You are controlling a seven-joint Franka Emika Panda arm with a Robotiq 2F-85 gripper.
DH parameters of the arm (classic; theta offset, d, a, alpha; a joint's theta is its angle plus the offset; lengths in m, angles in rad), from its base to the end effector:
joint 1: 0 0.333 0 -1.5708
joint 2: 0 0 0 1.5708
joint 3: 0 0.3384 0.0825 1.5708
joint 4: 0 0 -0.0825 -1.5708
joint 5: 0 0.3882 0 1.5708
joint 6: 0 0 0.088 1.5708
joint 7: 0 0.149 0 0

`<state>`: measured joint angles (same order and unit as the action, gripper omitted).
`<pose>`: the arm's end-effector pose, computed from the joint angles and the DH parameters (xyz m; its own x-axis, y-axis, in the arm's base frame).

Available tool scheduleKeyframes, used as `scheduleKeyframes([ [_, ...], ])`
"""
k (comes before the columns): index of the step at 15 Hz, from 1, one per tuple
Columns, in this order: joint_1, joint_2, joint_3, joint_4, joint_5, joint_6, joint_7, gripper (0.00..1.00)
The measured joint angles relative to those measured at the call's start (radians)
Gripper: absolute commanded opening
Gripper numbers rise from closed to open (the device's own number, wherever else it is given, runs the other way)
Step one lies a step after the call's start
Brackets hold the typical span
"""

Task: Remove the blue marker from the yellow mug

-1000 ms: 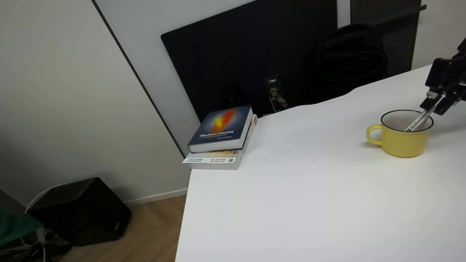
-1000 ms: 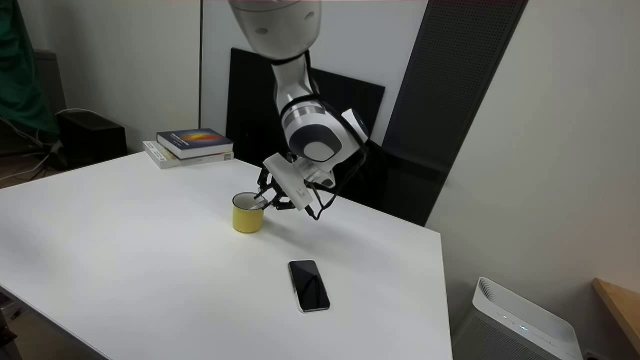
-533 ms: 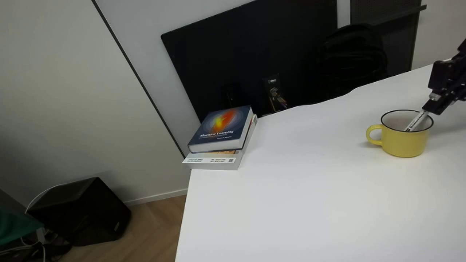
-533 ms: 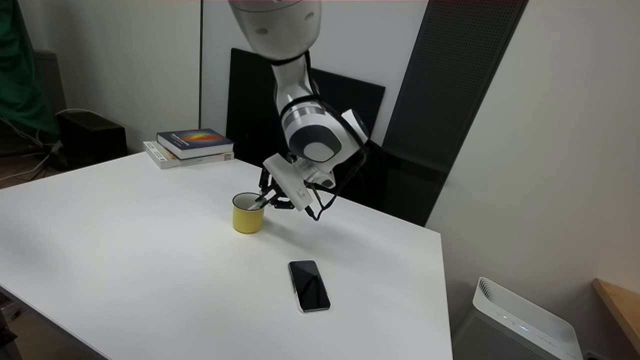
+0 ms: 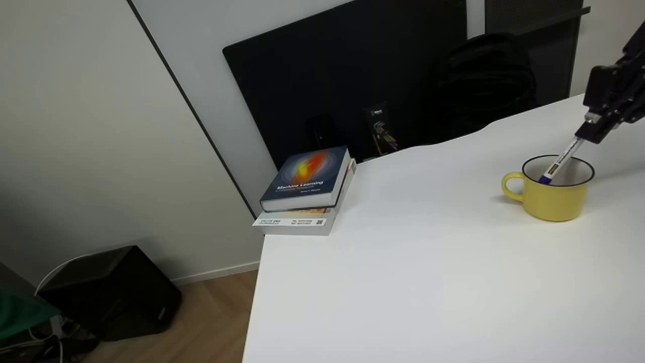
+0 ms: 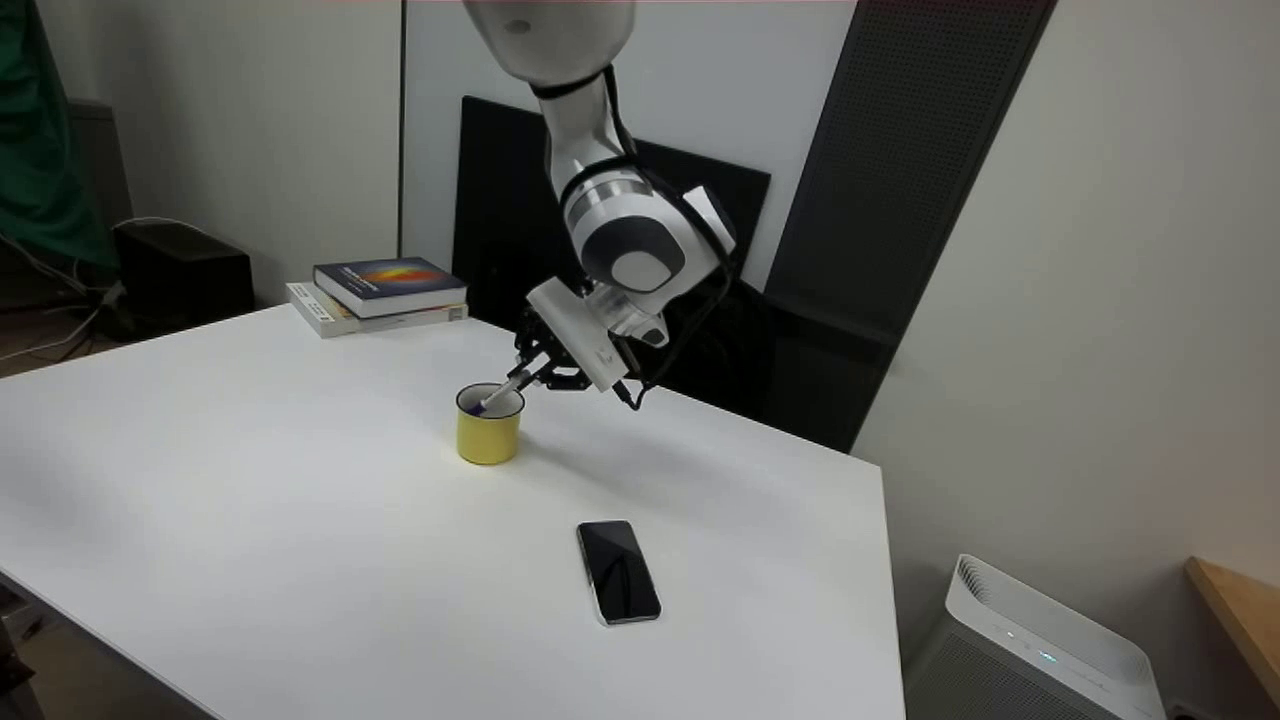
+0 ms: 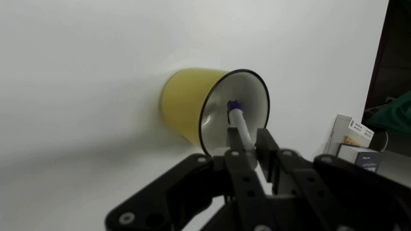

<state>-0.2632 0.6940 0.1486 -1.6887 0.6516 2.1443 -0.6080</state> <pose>0.6715 -0.0371 0.1696 0.9993 0.0369 0.0046 0.0324 -0.8012 -0.5976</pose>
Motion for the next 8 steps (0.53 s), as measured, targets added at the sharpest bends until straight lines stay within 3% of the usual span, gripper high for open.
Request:
scheduleKeyframes([
  [8, 0.065, -0.128, -0.002, 0.012, -0.144, -0.02, 0.004, 0.04],
])
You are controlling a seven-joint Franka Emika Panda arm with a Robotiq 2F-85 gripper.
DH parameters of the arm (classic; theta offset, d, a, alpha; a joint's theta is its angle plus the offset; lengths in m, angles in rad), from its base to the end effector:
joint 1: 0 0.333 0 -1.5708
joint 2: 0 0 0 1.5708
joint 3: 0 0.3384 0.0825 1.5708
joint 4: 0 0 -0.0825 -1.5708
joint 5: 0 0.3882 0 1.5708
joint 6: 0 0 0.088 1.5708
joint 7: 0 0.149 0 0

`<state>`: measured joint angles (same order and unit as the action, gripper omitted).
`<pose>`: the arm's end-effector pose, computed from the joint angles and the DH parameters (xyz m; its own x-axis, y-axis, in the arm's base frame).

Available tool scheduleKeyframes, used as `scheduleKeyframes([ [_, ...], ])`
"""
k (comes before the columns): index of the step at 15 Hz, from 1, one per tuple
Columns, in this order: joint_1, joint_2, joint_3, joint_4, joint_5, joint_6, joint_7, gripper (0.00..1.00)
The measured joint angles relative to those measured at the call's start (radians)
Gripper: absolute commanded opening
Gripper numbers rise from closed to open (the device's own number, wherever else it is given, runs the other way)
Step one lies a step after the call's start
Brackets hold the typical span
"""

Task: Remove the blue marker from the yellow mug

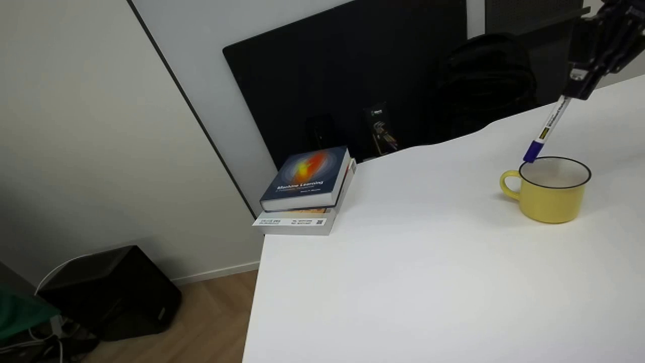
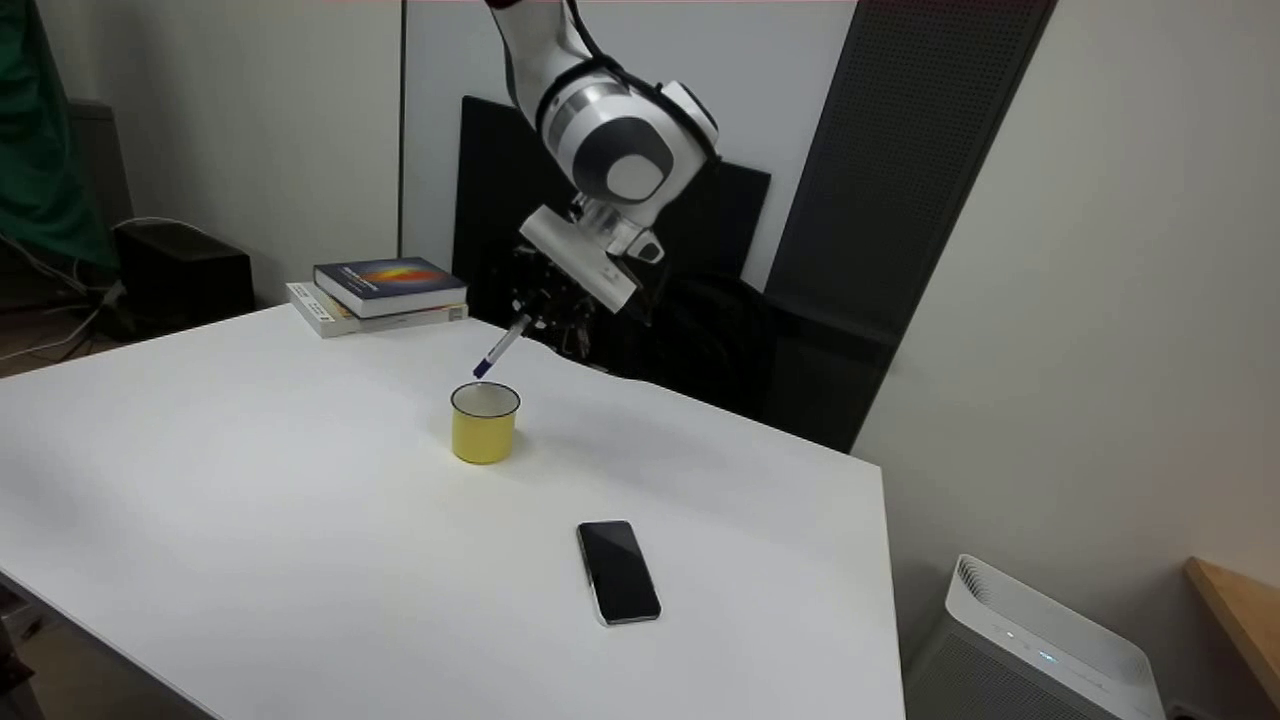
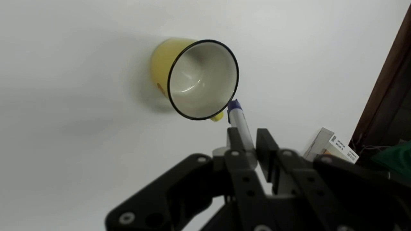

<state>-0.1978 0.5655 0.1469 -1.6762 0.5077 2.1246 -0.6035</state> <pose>0.6845 -0.0049 0.2541 0.9728 0.2072 0.1039 0.2316 -0.8493 -0.4745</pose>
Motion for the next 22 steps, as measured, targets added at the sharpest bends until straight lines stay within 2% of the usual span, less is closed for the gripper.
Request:
scheduleKeyframes([
  [5, 0.021, -0.089, -0.032, 0.005, -0.149, -0.106, 0.038, 0.04],
  [10, 0.015, -0.151, -0.069, -0.003, -0.175, -0.307, 0.038, 0.04],
  [13, 0.009, -0.173, -0.092, -0.034, -0.174, -0.37, 0.037, 0.04],
  [17, -0.002, -0.181, -0.126, -0.105, -0.172, -0.354, 0.033, 0.04],
  [22, -0.007, -0.149, -0.157, -0.189, -0.176, -0.207, 0.03, 0.04],
])
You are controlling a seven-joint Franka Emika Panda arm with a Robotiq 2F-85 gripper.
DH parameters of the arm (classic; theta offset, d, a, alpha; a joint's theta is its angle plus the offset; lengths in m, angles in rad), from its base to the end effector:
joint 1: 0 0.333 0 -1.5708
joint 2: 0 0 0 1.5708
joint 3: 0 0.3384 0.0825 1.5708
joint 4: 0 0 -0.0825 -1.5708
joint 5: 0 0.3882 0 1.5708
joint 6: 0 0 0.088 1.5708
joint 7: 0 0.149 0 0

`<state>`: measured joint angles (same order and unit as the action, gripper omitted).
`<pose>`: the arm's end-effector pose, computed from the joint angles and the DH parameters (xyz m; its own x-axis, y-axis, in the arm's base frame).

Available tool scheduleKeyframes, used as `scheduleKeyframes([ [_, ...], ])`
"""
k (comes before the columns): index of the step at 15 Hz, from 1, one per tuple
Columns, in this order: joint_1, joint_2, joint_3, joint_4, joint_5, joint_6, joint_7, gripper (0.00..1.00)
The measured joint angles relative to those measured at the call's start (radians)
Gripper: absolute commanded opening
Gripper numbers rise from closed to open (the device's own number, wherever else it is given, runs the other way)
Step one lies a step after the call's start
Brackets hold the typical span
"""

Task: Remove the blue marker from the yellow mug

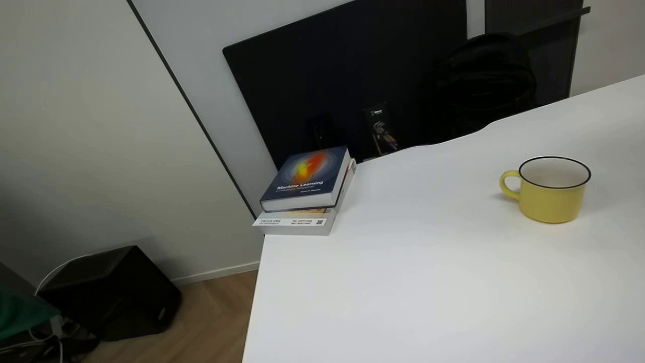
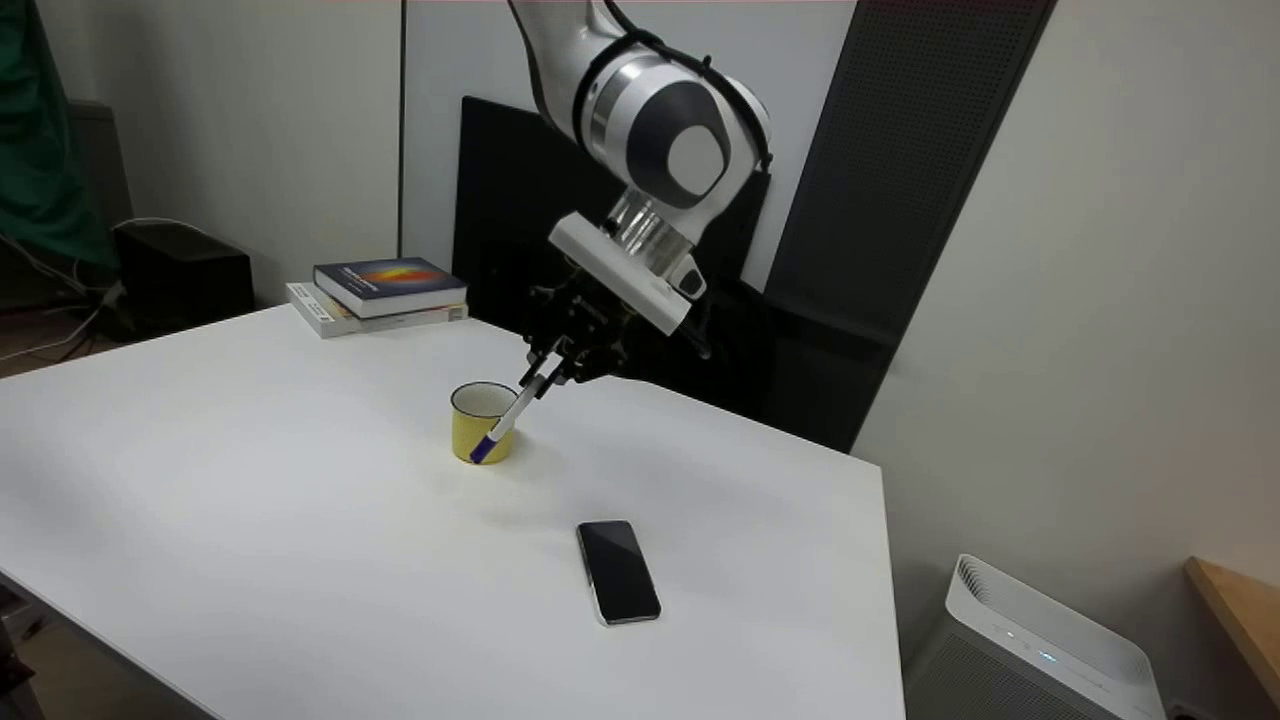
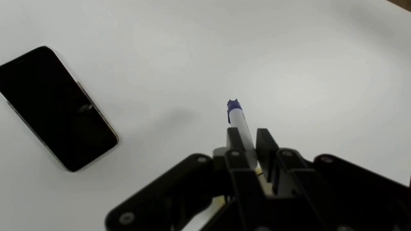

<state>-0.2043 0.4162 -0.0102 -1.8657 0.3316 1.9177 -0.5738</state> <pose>0.5874 -0.0910 0.2521 0.9587 0.2213 -0.1788 0.1334 -0.9047 -0.4046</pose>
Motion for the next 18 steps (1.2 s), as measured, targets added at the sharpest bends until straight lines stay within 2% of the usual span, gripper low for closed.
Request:
scheduleKeyframes([
  [7, 0.0, 0.073, 0.001, -0.072, 0.0, 0.158, 0.0, 0.04],
  [12, 0.001, 0.098, 0.014, -0.122, 0.0, 0.212, 0.001, 0.04],
  [18, 0.004, 0.099, 0.03, -0.139, -0.001, 0.223, 0.001, 0.04],
])
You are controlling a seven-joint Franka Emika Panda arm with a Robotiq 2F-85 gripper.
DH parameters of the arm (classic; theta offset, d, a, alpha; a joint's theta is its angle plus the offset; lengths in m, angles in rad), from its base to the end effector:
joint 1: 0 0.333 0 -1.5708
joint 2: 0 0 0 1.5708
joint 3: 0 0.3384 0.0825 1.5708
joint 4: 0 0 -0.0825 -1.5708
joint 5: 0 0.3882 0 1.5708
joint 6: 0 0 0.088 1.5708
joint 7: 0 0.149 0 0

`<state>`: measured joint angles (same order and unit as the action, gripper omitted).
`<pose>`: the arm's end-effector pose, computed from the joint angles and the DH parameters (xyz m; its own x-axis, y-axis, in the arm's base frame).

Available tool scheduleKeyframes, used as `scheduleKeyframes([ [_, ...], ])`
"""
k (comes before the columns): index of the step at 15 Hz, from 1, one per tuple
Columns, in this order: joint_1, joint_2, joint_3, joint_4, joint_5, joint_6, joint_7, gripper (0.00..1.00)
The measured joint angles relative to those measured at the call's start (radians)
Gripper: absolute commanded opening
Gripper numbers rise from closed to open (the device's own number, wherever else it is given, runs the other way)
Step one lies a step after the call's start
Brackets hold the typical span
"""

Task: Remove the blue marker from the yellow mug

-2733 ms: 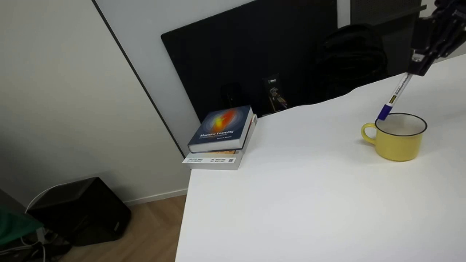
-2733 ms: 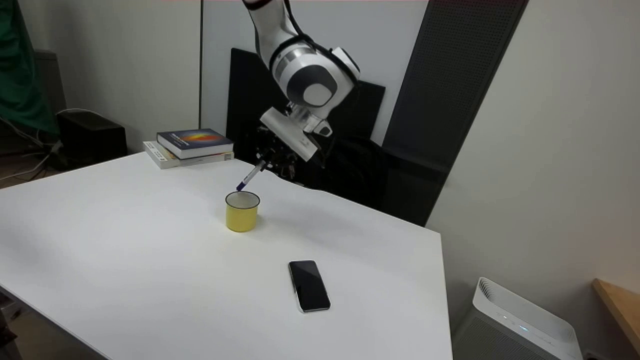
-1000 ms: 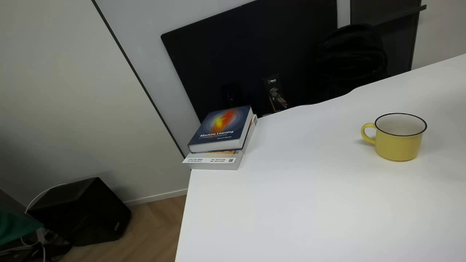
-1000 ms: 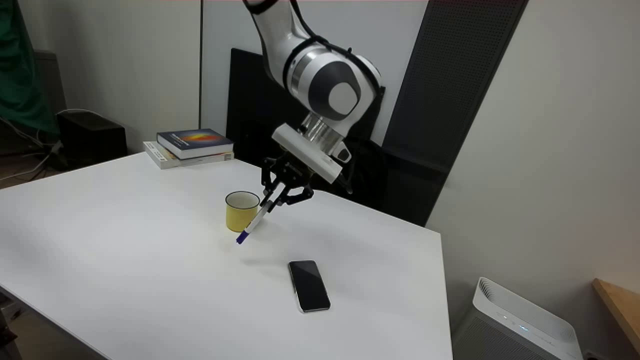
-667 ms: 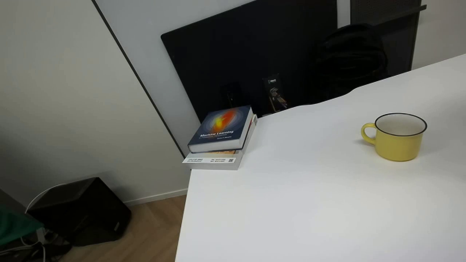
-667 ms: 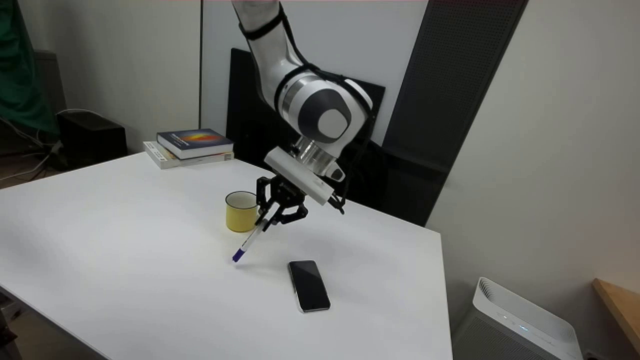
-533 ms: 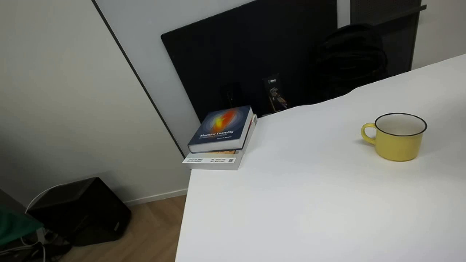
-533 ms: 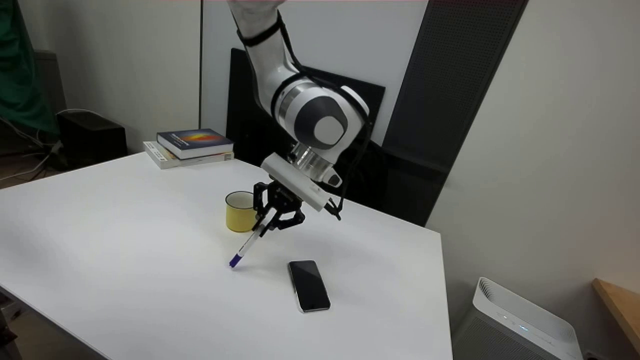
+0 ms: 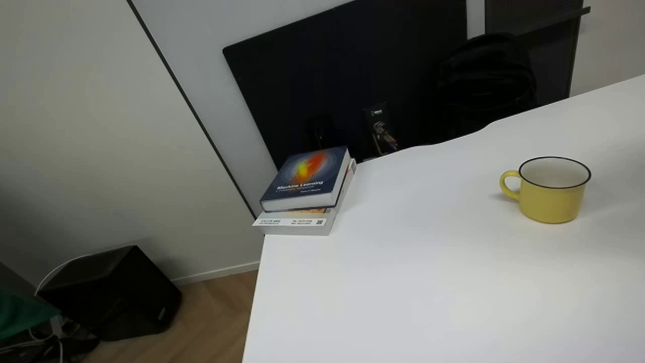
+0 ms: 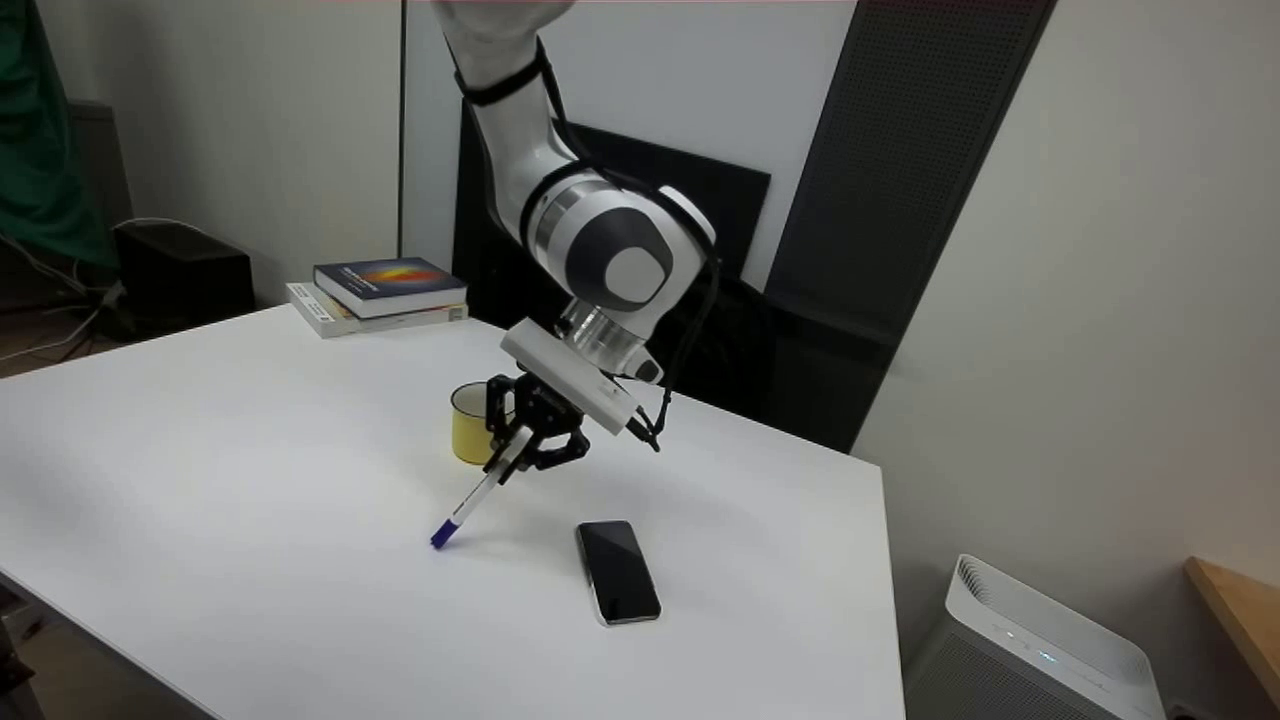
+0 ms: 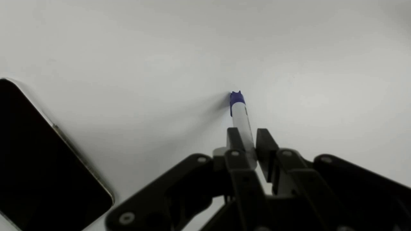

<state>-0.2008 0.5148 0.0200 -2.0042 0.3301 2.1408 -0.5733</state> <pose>0.5575 -0.0759 0.1515 0.9557 0.1974 -0.2183 0.1039 -0.9204 -0.3770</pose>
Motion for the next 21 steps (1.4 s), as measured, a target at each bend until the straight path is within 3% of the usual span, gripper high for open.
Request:
scheduleKeyframes([
  [4, 0.004, 0.002, -0.003, -0.01, -0.048, 0.065, 0.004, 0.04],
  [13, 0.035, 0.052, -0.036, -0.034, -0.276, 0.229, 0.131, 0.04],
  [21, 0.047, 0.068, -0.036, -0.083, -0.311, 0.434, 0.178, 0.04],
])
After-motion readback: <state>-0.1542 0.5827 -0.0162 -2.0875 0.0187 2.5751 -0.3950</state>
